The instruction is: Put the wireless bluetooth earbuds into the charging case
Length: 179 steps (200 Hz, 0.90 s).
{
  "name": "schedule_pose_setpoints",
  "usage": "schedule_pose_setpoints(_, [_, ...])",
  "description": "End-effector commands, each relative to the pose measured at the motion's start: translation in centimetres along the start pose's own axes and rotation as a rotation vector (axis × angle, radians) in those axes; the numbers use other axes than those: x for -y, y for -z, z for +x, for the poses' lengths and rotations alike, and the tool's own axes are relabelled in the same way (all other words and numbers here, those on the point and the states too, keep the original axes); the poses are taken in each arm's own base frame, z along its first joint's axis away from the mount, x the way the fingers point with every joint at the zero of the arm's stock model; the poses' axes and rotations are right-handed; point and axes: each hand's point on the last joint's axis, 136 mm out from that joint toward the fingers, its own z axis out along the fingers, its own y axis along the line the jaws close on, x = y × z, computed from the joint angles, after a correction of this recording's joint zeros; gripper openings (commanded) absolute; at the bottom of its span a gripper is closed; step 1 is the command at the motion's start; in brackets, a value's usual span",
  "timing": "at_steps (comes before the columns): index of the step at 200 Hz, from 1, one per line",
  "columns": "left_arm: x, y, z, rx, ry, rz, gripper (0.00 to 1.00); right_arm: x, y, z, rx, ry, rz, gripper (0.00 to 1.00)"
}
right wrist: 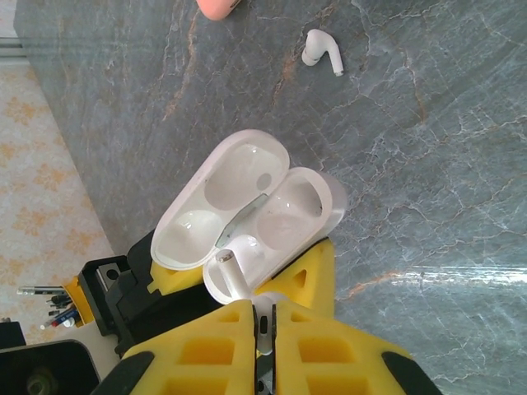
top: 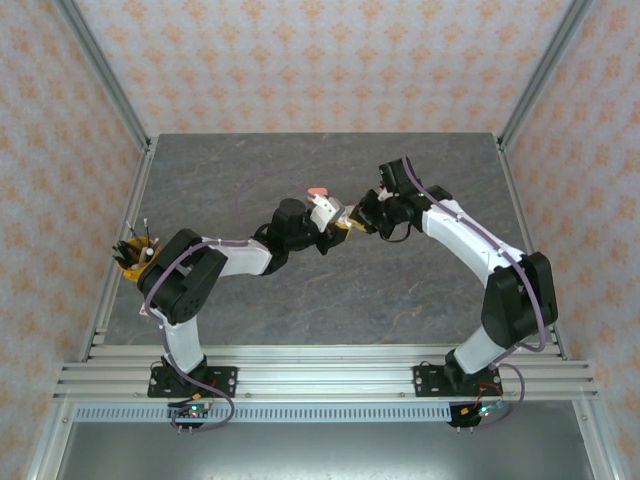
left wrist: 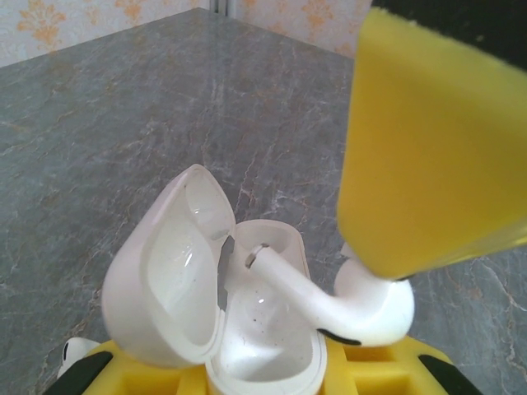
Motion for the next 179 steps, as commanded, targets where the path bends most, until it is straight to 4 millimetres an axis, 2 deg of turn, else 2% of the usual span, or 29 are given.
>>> schedule_pose_setpoints(1, [-0.4,0.0,0.0,0.020,-0.034,-0.035,0.00,0.1,0.4,-0.7,0.043,0.016,0.001,0.11])
schedule_pose_setpoints(55, [-1.8,0.3,0.1,-0.021,-0.054,-0.118,0.00,1.5,2.4,-1.4,0.086,-0.016,-0.006,0.11])
schedule_pose_setpoints(92, [-3.0,0.9,0.0,-0.049,-0.062,-0.182,0.00,3.8,2.8,-1.4,0.099,-0.050,0.017,0.11])
schedule_pose_setpoints(124, [-3.7,1.8,-1.1,-0.039,-0.060,-0.224,0.00,5.8,1.6,-1.2,0.104,-0.069,0.057,0.11])
schedule_pose_setpoints(179, [-3.5,4.4,-6.0,0.015,-0.067,-0.266,0.00,10.4,-1.6,-0.8,0.092,-0.113,0.152,0.10])
